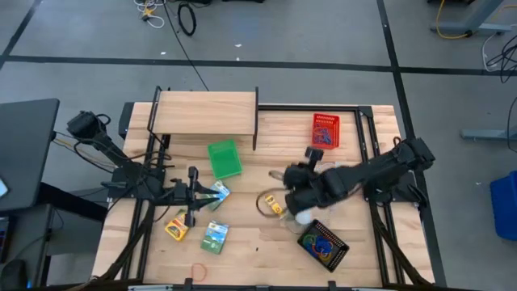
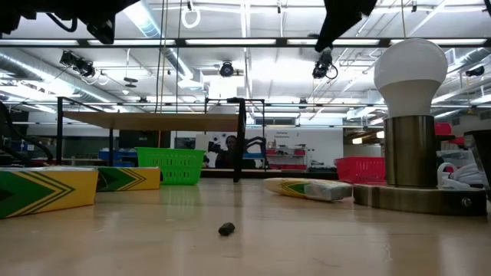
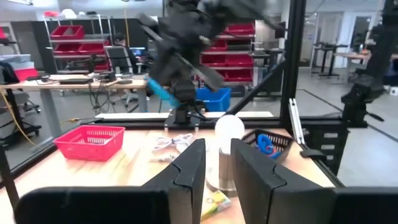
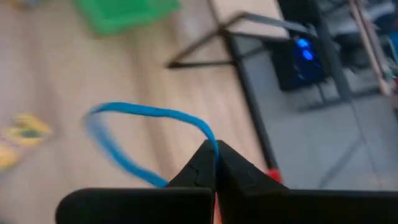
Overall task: Pick & Place Office Desk Supplies
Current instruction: Put the blue rubber band into the red basket
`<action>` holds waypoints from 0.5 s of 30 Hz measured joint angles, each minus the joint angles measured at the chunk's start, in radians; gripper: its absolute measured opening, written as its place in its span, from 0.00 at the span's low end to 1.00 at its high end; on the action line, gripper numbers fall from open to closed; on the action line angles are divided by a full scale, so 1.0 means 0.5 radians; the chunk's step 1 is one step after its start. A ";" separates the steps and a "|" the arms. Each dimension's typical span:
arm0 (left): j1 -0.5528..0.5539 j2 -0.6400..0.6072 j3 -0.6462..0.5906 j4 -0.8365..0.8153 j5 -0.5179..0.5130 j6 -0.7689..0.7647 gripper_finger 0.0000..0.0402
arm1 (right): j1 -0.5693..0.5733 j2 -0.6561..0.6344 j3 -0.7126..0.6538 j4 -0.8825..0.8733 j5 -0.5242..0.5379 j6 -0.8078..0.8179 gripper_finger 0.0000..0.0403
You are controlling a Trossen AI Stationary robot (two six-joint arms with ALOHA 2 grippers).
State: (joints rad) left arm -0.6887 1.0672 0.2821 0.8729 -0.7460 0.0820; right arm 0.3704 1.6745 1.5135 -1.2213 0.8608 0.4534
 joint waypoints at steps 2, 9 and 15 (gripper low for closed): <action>0.001 0.000 -0.002 -0.028 0.009 -0.002 0.21 | -0.086 -0.019 -0.009 -0.091 0.021 0.024 0.00; 0.001 0.002 -0.002 -0.080 0.037 0.016 0.21 | -0.449 -0.254 -0.406 0.078 -0.016 -0.061 0.00; 0.003 0.002 -0.002 -0.074 0.037 0.082 0.21 | -0.814 -0.608 -0.934 0.744 -0.370 -0.411 0.00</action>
State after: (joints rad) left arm -0.6872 1.0679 0.2810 0.8360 -0.7277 0.1231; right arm -0.0365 1.3706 1.0464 -0.8491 0.6756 0.2477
